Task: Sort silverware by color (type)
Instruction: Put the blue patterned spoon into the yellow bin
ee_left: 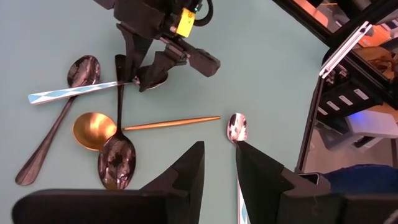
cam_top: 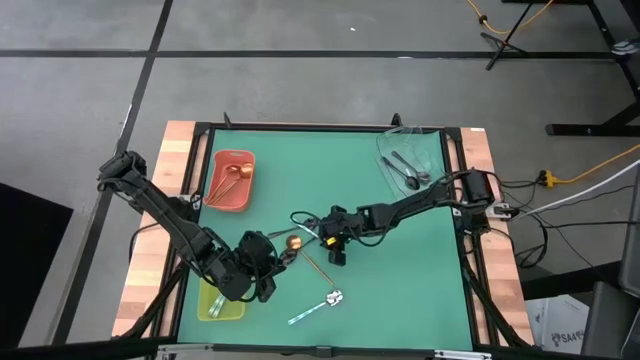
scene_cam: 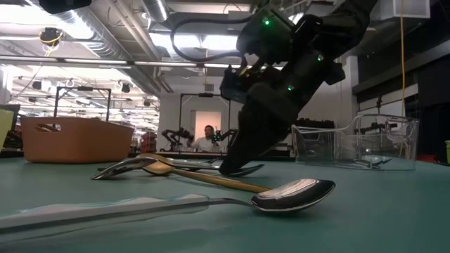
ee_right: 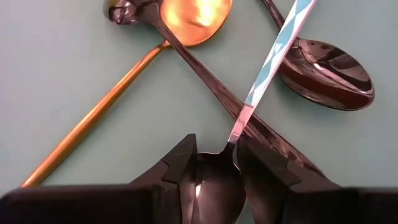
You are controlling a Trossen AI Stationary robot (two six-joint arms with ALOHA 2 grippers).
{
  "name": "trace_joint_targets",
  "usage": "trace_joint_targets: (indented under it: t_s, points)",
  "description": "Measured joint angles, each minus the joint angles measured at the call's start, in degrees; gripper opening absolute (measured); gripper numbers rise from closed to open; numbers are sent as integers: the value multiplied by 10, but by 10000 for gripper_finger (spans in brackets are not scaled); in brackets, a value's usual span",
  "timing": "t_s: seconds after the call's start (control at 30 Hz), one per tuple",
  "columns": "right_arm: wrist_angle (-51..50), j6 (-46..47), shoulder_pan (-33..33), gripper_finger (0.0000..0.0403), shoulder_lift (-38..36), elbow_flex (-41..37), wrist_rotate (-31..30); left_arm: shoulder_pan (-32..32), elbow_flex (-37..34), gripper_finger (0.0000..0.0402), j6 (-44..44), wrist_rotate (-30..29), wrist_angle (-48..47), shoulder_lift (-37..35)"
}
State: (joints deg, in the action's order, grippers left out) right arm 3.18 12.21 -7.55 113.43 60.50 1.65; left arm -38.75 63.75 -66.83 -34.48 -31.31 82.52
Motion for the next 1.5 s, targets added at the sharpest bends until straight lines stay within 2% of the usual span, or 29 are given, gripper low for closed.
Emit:
trace_joint_targets:
  t_s: [0.73, 0.83, 1.1, 1.37, 1.5]
  points:
    - [7, 30, 0, 113, 5, -1, -21, 2, 0, 86, 0, 0, -3, 0]
    - [6, 31, 0, 96, 6, -1, -22, 2, 0, 86, 0, 0, -3, 0]
    - [5, 31, 1, 21, 6, -1, -26, 2, 0, 86, 0, 0, -3, 0]
    - [5, 28, 1, 15, 6, -1, -25, 2, 0, 86, 0, 0, -3, 0]
    - [5, -4, 1, 6, 6, -1, -9, 2, 0, 86, 0, 0, -3, 0]
